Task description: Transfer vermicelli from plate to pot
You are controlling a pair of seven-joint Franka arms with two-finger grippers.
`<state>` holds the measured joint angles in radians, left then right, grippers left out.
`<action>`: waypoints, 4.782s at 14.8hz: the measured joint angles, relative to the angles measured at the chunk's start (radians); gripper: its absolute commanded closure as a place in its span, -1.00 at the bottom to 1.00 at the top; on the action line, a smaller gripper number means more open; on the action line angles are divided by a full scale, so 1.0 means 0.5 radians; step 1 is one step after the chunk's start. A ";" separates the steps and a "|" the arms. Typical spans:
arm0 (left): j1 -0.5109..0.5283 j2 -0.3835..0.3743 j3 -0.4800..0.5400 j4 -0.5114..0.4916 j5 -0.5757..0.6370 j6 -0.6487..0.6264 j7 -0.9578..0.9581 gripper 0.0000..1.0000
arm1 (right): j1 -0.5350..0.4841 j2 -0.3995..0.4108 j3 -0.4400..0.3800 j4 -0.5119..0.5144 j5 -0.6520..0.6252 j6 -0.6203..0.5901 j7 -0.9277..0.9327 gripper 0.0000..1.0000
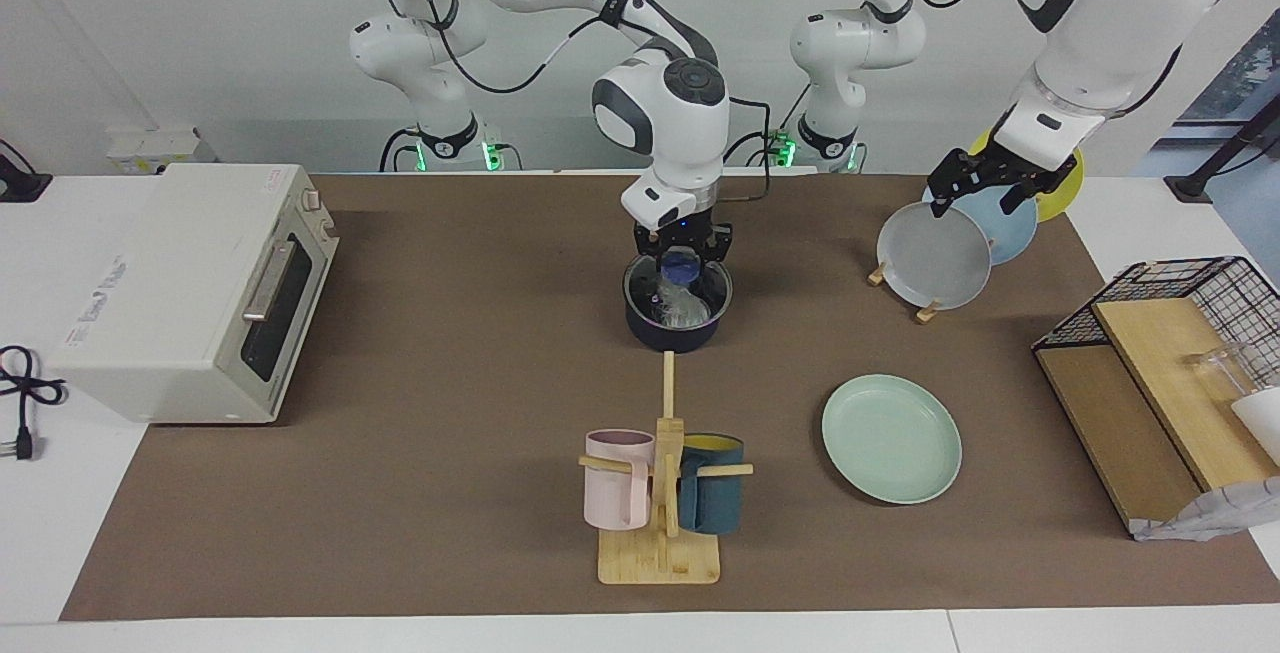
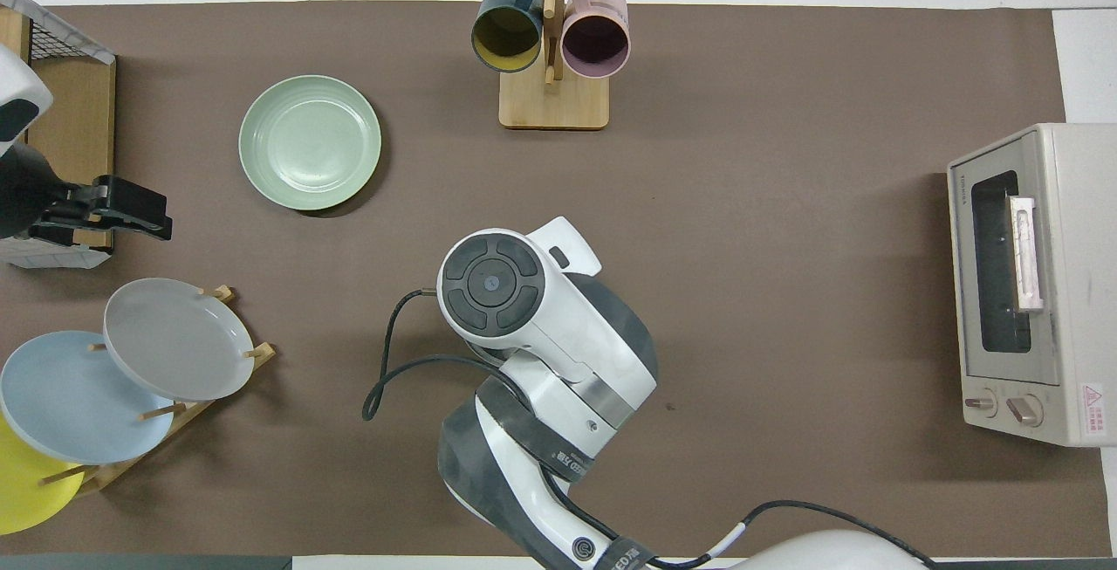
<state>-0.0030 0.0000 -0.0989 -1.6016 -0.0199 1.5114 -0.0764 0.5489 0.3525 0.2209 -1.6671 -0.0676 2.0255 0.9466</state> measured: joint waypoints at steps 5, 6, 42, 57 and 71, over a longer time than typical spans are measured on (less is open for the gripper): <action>0.018 -0.004 -0.003 0.001 0.000 0.000 0.000 -1.00 | 0.003 0.000 0.000 -0.008 -0.001 -0.006 0.000 0.00; 0.019 -0.008 -0.003 0.002 0.000 0.000 0.000 -1.00 | 0.003 0.000 0.000 -0.008 -0.001 -0.006 0.000 -0.21; 0.024 -0.031 0.001 0.001 0.001 -0.004 -0.001 -1.00 | -1.054 -0.692 -0.516 0.045 -0.008 -0.976 -1.965 -1.00; 0.024 -0.031 0.001 0.001 0.001 -0.004 -0.001 -1.00 | -1.061 -0.728 -0.520 0.051 0.023 -0.977 -1.965 -1.00; 0.024 -0.031 0.001 0.001 0.001 -0.005 -0.002 -1.00 | -1.059 -0.722 -0.515 0.100 0.059 -1.032 -1.965 -1.00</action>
<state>0.0089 -0.0153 -0.0983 -1.6008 -0.0193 1.5090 -0.0772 0.0193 -0.0083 -0.0365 -1.6170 -0.0383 1.5093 -0.0358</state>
